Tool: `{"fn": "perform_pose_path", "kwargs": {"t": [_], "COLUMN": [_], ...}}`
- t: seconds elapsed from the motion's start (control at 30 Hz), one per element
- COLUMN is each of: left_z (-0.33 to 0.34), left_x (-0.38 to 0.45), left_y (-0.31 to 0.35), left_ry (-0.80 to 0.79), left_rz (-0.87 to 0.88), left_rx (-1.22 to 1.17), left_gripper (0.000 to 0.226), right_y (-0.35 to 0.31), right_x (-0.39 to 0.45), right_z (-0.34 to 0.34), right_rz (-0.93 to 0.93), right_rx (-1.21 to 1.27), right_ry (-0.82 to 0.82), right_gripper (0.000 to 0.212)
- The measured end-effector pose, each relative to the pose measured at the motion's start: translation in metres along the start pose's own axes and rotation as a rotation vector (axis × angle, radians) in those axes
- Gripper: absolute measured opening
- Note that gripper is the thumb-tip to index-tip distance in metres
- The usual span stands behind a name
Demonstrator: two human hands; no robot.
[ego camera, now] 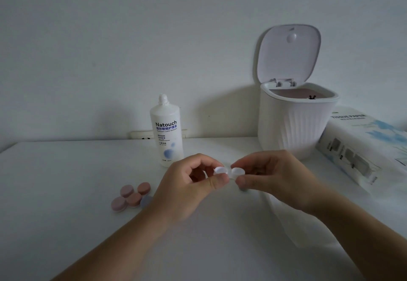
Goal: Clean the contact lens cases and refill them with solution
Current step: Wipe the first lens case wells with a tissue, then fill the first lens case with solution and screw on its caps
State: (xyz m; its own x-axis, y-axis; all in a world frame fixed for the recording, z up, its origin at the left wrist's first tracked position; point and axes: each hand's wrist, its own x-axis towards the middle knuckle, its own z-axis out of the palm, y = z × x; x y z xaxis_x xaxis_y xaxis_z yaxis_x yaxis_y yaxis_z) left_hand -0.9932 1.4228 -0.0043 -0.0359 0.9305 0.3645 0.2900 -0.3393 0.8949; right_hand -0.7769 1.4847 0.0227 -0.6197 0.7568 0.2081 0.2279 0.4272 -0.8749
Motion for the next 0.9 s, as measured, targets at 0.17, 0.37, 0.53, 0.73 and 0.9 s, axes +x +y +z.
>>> {"fn": "perform_pose_path", "kwargs": {"t": [0.17, 0.37, 0.53, 0.73, 0.9], "left_z": [0.001, -0.023, -0.048, -0.062, -0.062], "left_x": [-0.003, 0.009, 0.025, 0.050, 0.056], "left_y": [0.001, -0.001, -0.005, -0.012, -0.022], "left_ry": [0.077, 0.539, 0.700, 0.505, 0.496], "left_rz": [0.058, 0.099, -0.066, -0.245, -0.216], "left_rx": [0.160, 0.243, 0.256, 0.223, 0.249], "left_gripper": [0.020, 0.021, 0.050, 0.057, 0.049], "right_y": [0.006, 0.012, 0.010, 0.012, 0.011], "right_x": [-0.002, -0.003, -0.005, -0.007, -0.007], "right_z": [-0.001, -0.006, -0.001, 0.002, 0.001], "right_rz": [0.010, 0.061, 0.057, 0.088, 0.098], "right_rx": [-0.003, -0.002, 0.018, 0.025, 0.023], "right_ry": [0.023, 0.099, 0.105, 0.122, 0.124], "right_gripper": [0.022, 0.010, 0.008, 0.007, 0.007]}}
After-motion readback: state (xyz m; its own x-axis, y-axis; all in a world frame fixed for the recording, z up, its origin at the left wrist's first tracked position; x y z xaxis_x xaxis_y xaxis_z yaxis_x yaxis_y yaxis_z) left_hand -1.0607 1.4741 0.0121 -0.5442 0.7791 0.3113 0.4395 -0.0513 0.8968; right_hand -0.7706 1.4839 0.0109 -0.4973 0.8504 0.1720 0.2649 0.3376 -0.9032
